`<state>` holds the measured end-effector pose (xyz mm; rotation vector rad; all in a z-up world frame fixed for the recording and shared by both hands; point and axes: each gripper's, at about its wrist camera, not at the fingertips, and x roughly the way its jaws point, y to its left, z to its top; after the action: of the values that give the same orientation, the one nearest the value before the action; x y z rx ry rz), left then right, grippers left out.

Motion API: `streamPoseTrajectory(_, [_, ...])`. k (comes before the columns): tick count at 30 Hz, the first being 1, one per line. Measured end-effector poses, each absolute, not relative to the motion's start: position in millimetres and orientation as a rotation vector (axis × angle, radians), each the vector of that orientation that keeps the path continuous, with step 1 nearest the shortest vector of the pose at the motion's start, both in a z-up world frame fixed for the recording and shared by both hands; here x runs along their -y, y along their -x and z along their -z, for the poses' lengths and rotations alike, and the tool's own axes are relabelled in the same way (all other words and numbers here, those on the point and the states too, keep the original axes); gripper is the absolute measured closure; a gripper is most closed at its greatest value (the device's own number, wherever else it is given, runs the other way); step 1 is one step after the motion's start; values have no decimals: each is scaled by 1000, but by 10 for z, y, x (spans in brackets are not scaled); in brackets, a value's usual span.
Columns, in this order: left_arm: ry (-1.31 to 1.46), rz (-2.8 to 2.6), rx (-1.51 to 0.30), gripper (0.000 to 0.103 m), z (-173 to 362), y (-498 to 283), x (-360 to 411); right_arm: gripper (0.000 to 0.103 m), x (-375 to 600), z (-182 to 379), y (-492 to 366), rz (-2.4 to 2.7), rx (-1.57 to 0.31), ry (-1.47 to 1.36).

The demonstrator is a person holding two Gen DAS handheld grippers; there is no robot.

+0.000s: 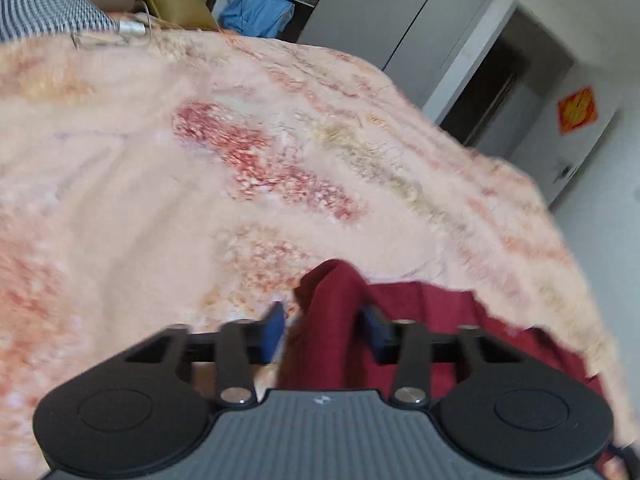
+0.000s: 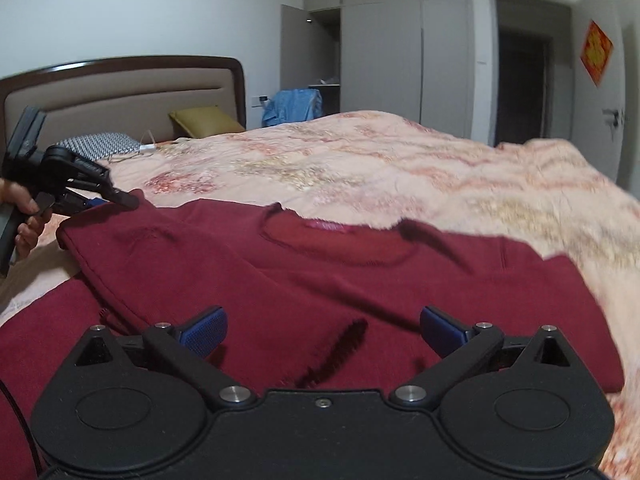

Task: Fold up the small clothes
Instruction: 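Grasp the folded edge with the left gripper and fold it toward the collar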

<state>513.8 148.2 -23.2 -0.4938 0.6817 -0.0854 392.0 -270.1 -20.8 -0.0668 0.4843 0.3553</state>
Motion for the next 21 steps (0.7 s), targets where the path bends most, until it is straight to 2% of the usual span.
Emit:
streamPoseTrajectory(1, [482,116,-663,89,236,-5116,-1475,1,2720,221,-3924,-357,-484,52])
streamPoseTrajectory(3, [399,139,-600,93,196,-5009,-1394,1,2752,222,-3919,-353,-475,30])
streamPoseTrajectory(6, [298,90,-506,94,145,-4800,-1296,1,2779,220,-3919,-329,-460,20])
streamPoseTrajectory(9, [205,-3,-564,95,319,-4872,-1254,1,2791,254,-3988,-270,-500,27])
streamPoseTrajectory(11, [253,-16,-589,93,428,-4903,-1301,1,2855,256,-4006,-244,-506,-2])
streamPoseTrajectory(14, [297,-32,-571,80,388,-4851,-1321,1,2961,239,-3993,-208,-489,-43])
streamPoseTrajectory(16, [309,-31,-556,48,329,-4769,-1318,1,3017,253,-4006,-192,-491,-67])
streamPoseTrajectory(18, [301,-12,-521,40,262,-4612,-1311,1,3031,278,-4021,-186,-500,-76])
streamPoseTrajectory(21, [270,23,-519,38,226,-4386,-1290,1,3007,298,-4010,-191,-500,-59])
